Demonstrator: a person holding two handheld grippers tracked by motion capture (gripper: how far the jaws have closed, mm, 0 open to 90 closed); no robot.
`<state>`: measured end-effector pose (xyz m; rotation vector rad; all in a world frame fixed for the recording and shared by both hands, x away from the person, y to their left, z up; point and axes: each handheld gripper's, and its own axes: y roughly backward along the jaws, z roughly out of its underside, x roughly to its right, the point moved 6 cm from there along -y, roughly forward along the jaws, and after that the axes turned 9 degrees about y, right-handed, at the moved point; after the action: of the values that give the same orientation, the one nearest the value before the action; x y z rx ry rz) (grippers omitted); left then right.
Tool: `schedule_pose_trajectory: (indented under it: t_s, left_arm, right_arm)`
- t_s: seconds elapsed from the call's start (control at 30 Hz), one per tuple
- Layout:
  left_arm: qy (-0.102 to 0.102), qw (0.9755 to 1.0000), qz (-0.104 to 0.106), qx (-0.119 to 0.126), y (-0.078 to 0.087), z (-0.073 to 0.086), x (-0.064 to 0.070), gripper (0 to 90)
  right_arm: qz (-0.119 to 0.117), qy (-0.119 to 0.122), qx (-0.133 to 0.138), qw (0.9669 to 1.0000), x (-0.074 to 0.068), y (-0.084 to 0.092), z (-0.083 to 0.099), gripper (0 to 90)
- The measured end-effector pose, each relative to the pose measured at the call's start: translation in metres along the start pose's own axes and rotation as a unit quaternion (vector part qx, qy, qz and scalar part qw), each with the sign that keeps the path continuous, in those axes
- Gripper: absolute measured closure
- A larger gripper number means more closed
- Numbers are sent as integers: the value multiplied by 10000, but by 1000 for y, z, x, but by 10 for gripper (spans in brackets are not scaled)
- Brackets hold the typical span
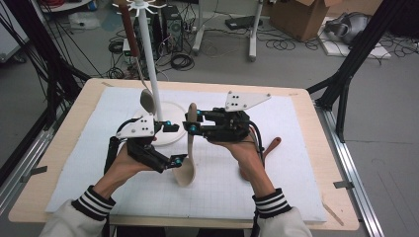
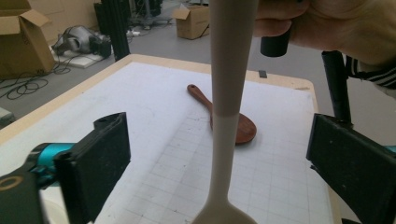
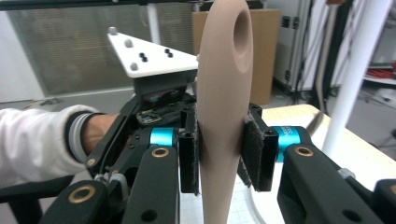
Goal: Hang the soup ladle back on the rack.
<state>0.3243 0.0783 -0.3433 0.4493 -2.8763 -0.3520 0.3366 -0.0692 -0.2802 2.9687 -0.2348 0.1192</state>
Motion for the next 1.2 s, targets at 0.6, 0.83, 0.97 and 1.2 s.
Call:
schedule_pose_trajectory:
  t_s: [0.6,0.83,0.97,1.2]
  left_arm:
    - [-171,9989,446,38,18,-12,6,65]
    - [-193,9973,695,115,18,-16,11,148]
    - [-276,9971,675,203,17,-19,13,193]
    - [-363,9969,605,352,18,-24,16,342]
  right_arm:
    - [-1081,174,269,9936,-9,-10,-7,709]
    - [-1266,191,395,9910,-10,-13,-9,709]
    - [-1258,215,452,9908,-9,-13,-9,709]
    - [-1259,241,416,9909,-11,-14,-10,710]
